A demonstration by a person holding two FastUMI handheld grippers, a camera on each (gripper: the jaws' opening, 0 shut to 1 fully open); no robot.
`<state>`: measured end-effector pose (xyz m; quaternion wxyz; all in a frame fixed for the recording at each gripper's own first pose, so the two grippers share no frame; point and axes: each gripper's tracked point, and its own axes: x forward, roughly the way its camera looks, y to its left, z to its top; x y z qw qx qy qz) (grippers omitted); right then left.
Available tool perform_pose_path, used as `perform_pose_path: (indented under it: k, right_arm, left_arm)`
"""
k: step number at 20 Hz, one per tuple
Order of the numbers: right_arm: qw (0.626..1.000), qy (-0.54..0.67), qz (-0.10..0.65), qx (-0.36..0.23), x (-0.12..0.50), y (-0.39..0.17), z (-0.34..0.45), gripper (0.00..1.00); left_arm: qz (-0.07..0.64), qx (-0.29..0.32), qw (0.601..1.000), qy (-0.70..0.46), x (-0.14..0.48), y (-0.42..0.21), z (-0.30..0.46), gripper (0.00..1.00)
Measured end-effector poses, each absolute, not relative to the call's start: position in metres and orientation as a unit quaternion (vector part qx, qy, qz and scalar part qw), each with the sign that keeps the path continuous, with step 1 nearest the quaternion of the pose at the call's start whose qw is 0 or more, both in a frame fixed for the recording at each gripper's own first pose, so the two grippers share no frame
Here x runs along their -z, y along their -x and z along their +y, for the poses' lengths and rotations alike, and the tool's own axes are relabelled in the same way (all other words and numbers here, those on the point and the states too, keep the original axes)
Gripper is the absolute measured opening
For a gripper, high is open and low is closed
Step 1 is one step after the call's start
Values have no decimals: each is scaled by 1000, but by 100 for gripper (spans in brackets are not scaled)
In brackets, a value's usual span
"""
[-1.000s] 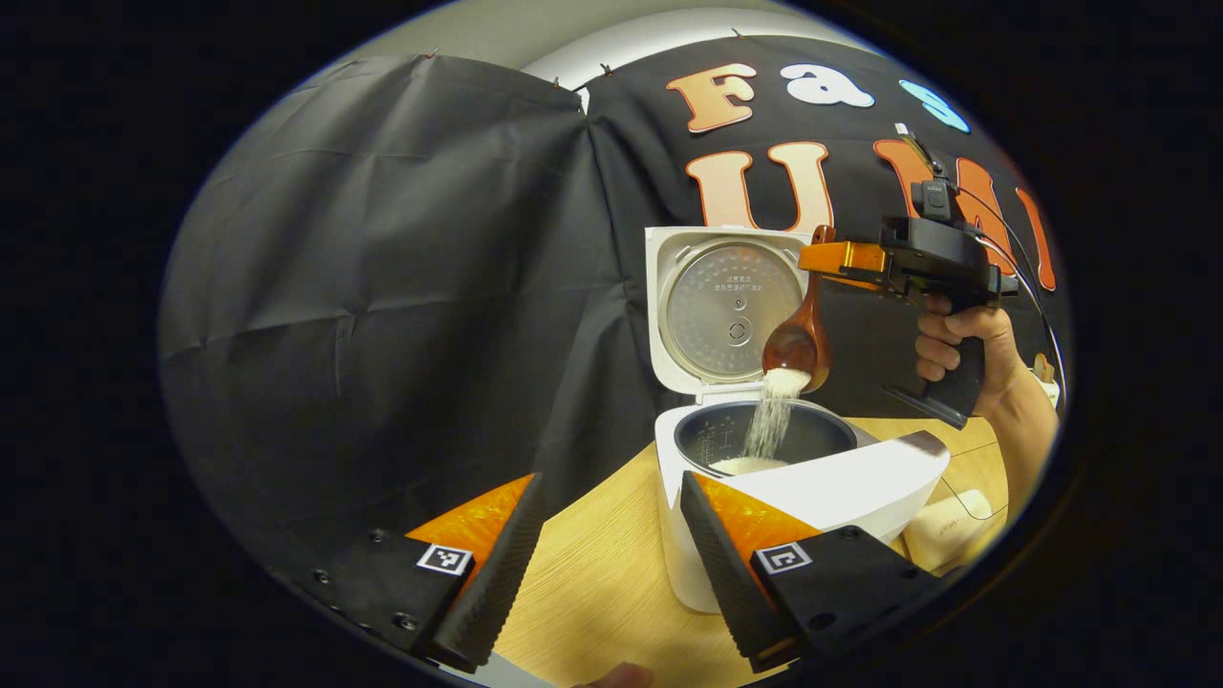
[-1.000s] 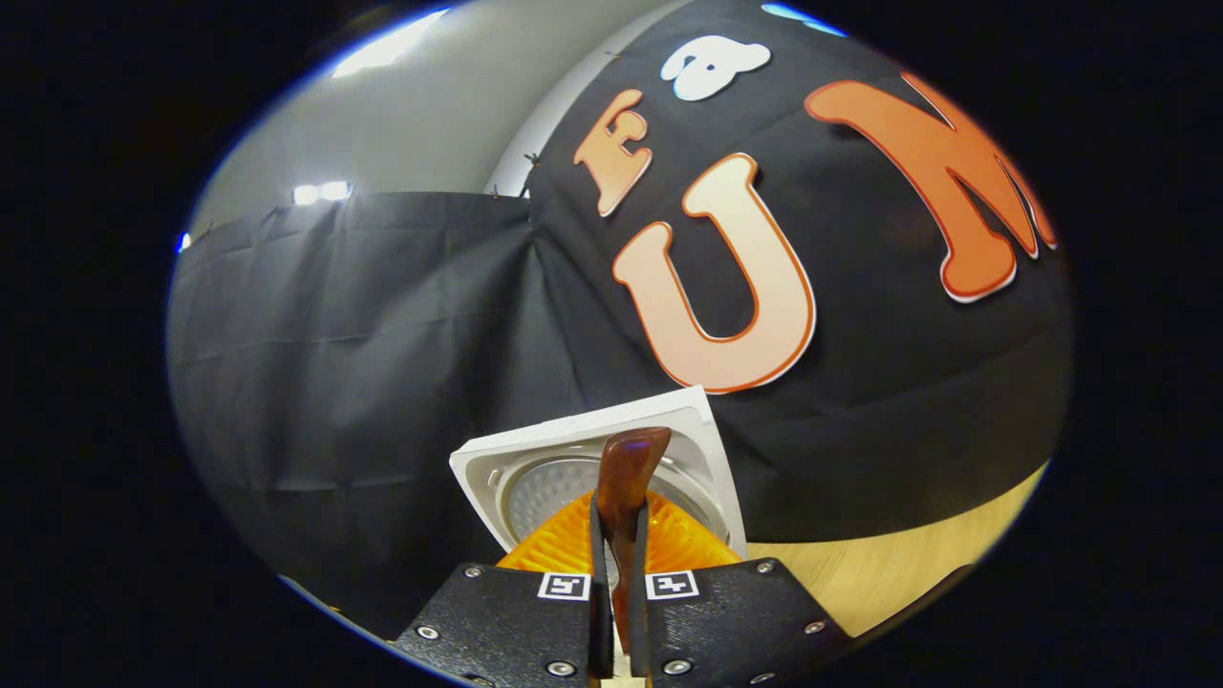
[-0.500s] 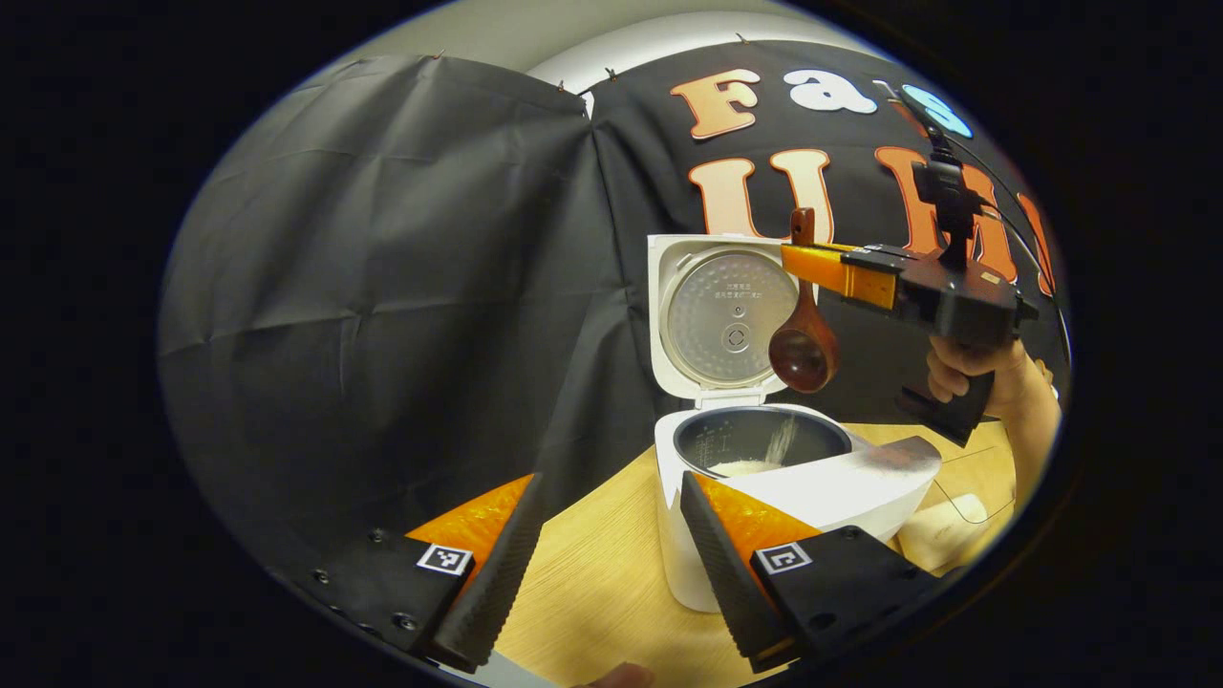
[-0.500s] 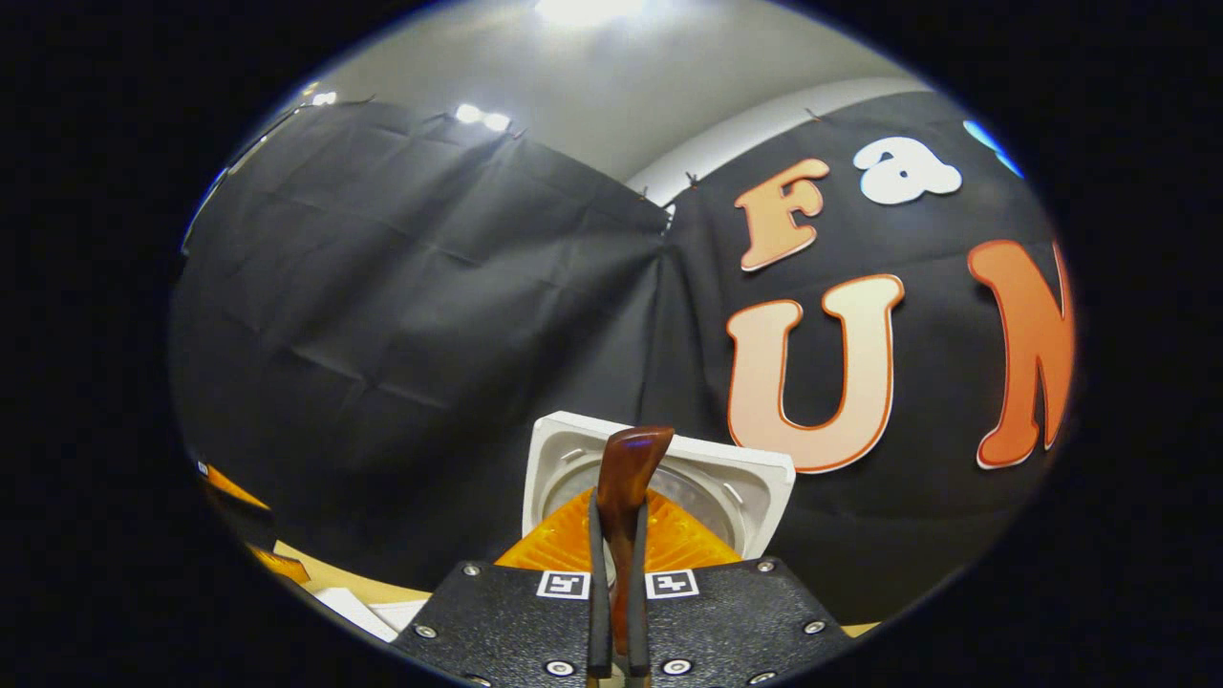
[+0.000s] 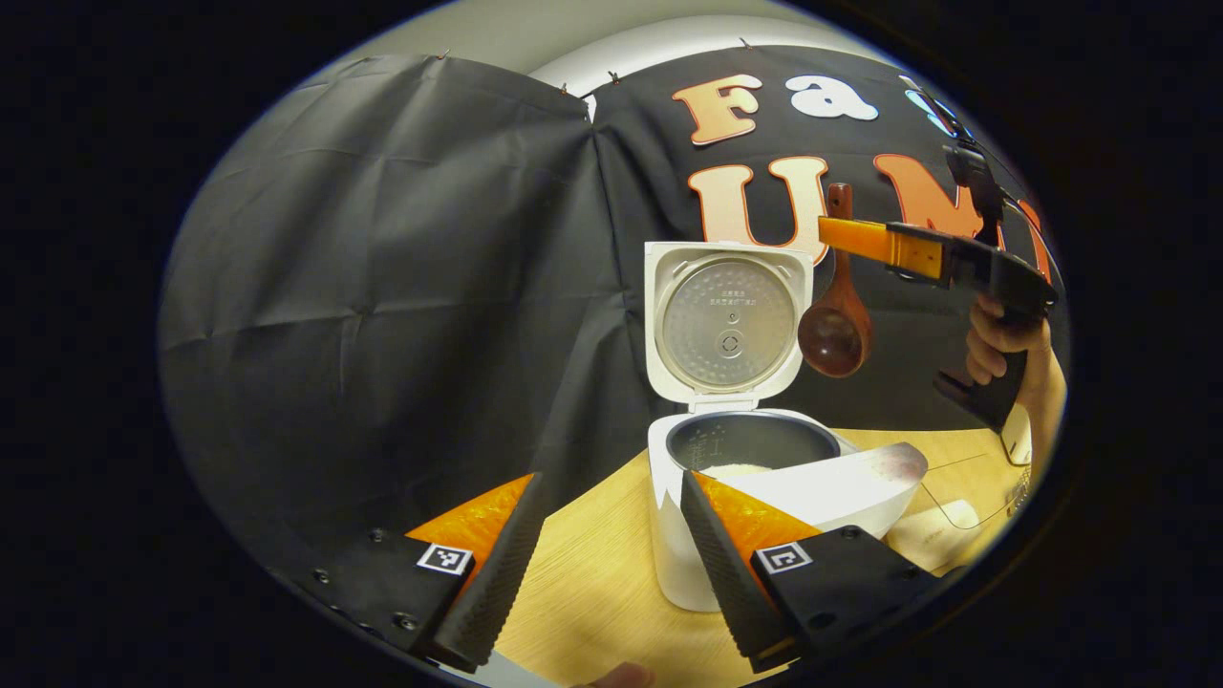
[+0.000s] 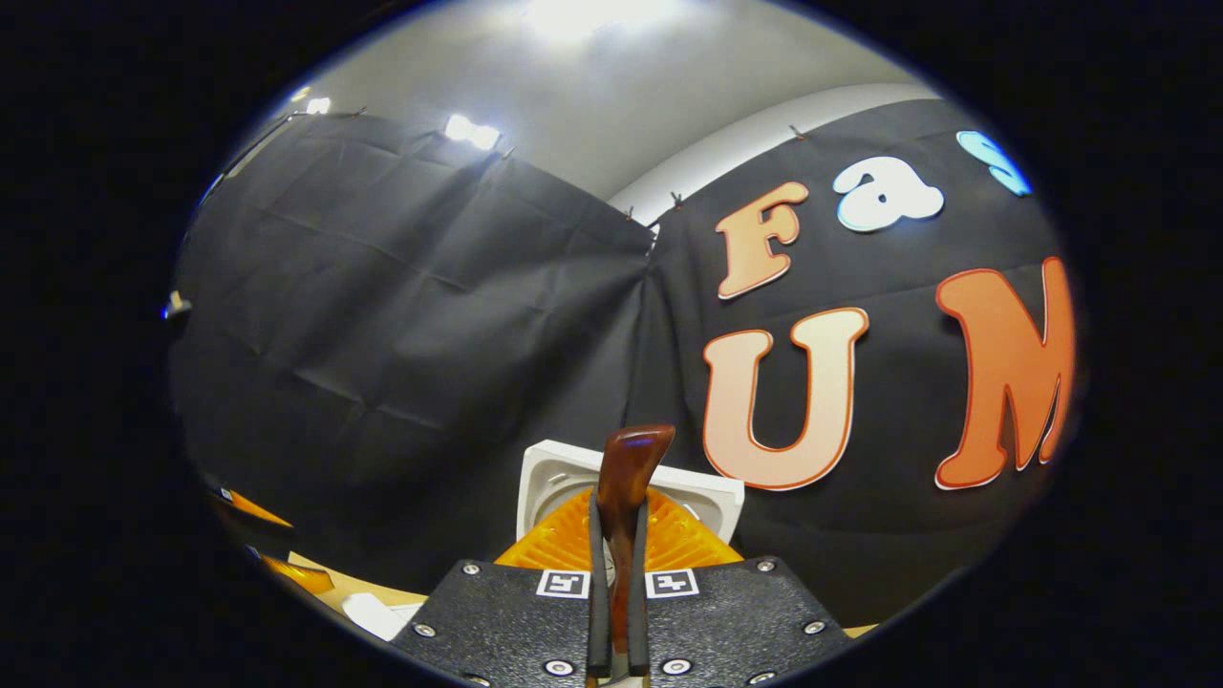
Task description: Close the left gripper, press the button to open the rice cooker; take a wooden spoon from the chopstick holder with the right hand, scoop a spoonful of rice and pour it into the rice cooker, then put the wooden spoon back into the chopstick holder.
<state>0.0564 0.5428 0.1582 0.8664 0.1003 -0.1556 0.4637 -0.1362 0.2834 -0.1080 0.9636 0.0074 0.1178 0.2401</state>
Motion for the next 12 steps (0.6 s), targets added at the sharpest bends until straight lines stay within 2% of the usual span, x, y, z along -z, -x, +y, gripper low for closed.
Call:
perform_pose_path:
  k: [12]
  right_arm:
    - [907,-147,-136,-370,-166,-87,411,7]
  left_arm:
    - [111,-221,969,-11,100,117,255,92]
